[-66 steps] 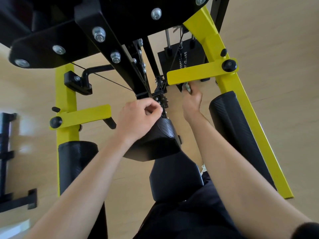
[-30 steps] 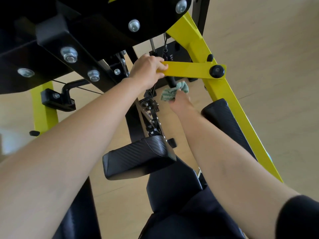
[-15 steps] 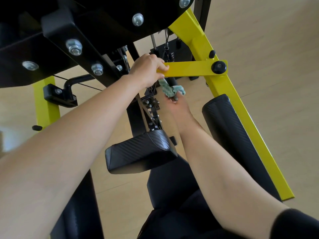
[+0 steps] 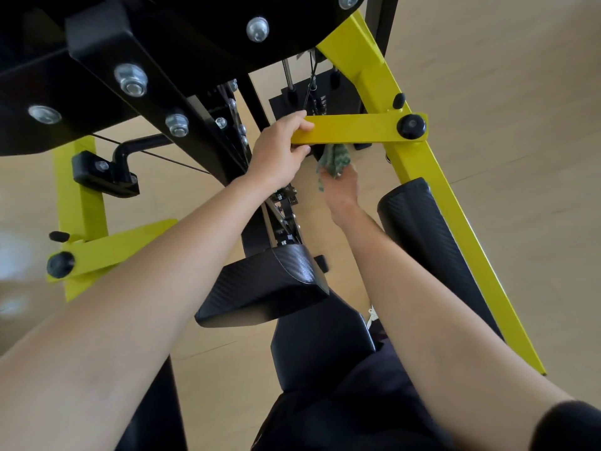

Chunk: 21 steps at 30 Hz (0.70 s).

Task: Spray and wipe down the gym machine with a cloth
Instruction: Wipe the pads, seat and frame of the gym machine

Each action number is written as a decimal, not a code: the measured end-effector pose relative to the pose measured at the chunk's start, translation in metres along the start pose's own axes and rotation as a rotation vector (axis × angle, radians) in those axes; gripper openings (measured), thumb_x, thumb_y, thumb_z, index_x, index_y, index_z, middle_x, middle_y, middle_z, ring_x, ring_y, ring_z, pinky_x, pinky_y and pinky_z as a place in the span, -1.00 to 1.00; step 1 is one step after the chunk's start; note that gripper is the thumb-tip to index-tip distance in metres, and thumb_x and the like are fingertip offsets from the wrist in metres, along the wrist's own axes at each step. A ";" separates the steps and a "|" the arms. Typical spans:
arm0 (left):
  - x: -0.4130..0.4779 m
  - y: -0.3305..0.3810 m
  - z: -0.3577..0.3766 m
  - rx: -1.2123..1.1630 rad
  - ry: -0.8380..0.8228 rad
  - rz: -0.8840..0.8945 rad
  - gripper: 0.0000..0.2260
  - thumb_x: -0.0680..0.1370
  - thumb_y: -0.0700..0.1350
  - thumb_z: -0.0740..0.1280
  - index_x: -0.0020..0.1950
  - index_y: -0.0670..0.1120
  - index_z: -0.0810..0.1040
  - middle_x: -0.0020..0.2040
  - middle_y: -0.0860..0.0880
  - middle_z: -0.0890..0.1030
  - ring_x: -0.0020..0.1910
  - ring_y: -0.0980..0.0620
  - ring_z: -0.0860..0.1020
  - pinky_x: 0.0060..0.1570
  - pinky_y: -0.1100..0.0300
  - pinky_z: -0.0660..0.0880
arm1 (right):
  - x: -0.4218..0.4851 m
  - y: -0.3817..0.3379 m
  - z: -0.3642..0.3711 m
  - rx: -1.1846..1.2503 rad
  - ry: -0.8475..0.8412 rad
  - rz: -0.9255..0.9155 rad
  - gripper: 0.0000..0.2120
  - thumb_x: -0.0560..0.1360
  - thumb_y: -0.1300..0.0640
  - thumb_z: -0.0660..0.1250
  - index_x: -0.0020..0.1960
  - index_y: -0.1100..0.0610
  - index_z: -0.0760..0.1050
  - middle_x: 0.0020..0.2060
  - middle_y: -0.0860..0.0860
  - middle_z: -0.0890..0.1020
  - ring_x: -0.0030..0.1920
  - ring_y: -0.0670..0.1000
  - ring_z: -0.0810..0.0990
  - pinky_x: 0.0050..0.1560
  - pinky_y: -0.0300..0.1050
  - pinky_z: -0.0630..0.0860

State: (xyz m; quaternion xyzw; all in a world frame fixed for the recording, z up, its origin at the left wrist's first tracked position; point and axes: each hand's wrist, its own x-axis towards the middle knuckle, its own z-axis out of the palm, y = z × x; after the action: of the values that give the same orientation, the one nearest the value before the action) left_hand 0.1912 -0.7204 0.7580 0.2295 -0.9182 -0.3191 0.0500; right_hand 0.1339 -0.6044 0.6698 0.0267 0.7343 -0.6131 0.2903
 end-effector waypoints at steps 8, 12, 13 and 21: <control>0.000 -0.004 -0.009 -0.039 -0.030 0.001 -0.74 0.59 -0.24 0.40 0.27 -0.09 0.64 0.48 -0.03 0.49 0.32 -0.11 0.55 0.29 0.04 0.52 | 0.045 0.043 0.014 -0.261 -0.011 -0.067 -0.76 0.36 0.12 0.21 0.02 0.04 0.47 0.08 0.14 0.55 -0.01 0.12 0.52 -0.01 0.05 0.56; 0.000 -0.003 -0.007 -0.059 -0.018 -0.005 -0.75 0.58 -0.25 0.40 0.25 -0.09 0.65 0.47 -0.03 0.51 0.37 -0.04 0.52 0.35 0.03 0.48 | 0.009 0.028 0.015 -0.321 -0.059 -0.161 -0.47 0.36 0.19 0.26 0.33 -0.01 0.40 0.27 0.10 0.49 0.19 0.18 0.49 0.30 0.18 0.49; 0.000 -0.003 -0.007 -0.059 -0.022 -0.006 -0.75 0.58 -0.25 0.39 0.25 -0.09 0.65 0.47 -0.03 0.50 0.38 -0.03 0.51 0.35 0.04 0.47 | 0.006 0.028 0.013 -0.356 -0.087 -0.149 -0.41 0.40 0.20 0.29 0.42 0.04 0.36 0.34 0.08 0.43 0.24 0.15 0.45 0.36 0.12 0.44; 0.000 0.000 -0.015 -0.045 -0.119 -0.030 -0.65 0.61 -0.33 0.32 0.36 -0.08 0.58 0.55 0.00 0.41 0.43 -0.06 0.47 0.41 0.06 0.43 | 0.015 0.014 0.003 -0.330 -0.077 -0.017 -0.57 0.44 0.26 0.37 0.30 0.18 0.45 0.14 0.18 0.56 0.04 0.08 0.61 0.02 0.00 0.65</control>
State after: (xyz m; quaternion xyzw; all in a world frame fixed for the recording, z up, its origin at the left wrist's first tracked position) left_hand 0.1953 -0.7293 0.7699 0.2229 -0.9085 -0.3534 -0.0043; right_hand 0.1280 -0.6081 0.6508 -0.0509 0.8134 -0.4873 0.3135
